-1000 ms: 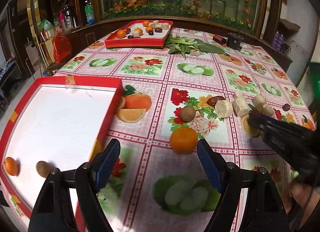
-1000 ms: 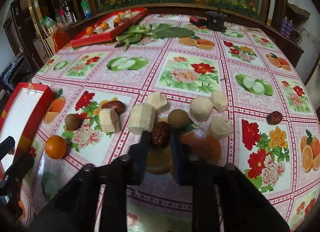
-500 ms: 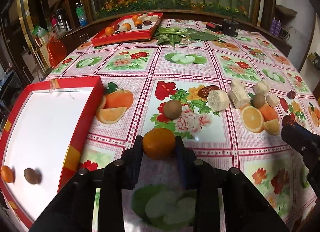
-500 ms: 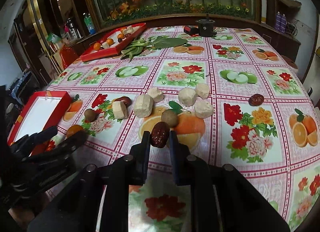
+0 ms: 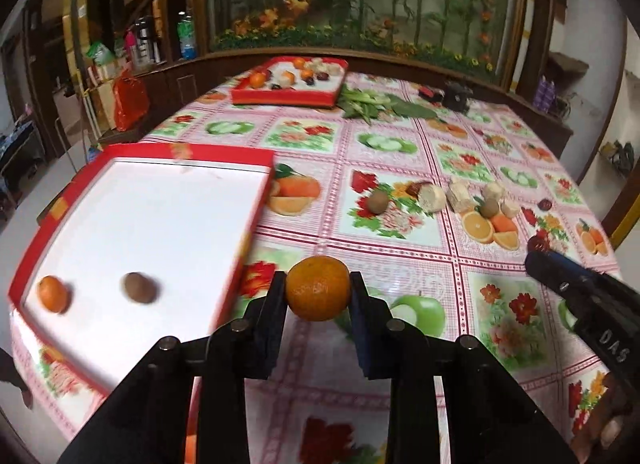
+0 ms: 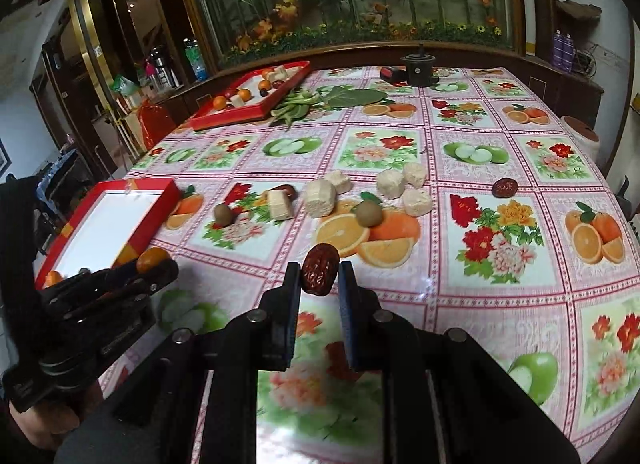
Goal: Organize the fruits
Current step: 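Carry the orange and red date over the white tray and release both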
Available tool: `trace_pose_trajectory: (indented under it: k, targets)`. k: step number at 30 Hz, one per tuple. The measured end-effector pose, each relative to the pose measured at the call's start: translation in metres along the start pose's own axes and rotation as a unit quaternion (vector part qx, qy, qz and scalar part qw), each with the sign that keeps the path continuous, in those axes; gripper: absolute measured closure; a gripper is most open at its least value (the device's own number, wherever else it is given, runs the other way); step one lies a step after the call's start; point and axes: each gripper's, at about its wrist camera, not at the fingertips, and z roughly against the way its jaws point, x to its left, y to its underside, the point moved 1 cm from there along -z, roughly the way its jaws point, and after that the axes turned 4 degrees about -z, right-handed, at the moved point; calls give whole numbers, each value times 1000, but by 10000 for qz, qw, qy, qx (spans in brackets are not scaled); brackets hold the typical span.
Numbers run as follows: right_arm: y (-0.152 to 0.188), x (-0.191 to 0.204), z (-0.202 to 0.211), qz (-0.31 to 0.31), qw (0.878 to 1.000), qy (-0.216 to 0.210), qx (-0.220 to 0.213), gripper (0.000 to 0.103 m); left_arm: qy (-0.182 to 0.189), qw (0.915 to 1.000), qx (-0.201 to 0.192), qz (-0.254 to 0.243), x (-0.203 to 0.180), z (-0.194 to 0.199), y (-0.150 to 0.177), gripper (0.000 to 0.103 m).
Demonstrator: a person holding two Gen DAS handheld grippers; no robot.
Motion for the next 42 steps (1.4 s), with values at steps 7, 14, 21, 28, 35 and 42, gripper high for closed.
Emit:
trace_pose_trajectory:
  k: [7,14,21,28,35,42]
  targets:
    - [7,36,15,258,9994,-216,-78,83,-338,9984,-188,413,43,23,-2,74]
    - [13,91,17,710,9961,-524,-52,83,-632,9943,-138,850,89,24,6,74]
    - [18,146,10,1155,9900,-806,51,82,-793,9900,-93,1160,124,21,10,74]
    - [18,185,0,1424,9845,-1019,109,82,-960,9855,-82,1395,155,19,10,74]
    - [9,215,-15,1504,9802,-1274,177,82,-1095,9841,-23,1399,169,10,6,74]
    - [9,237,-44,1575,9783,-1302,332,82,-1159,9848,53,1289,173,-1,-4,74]
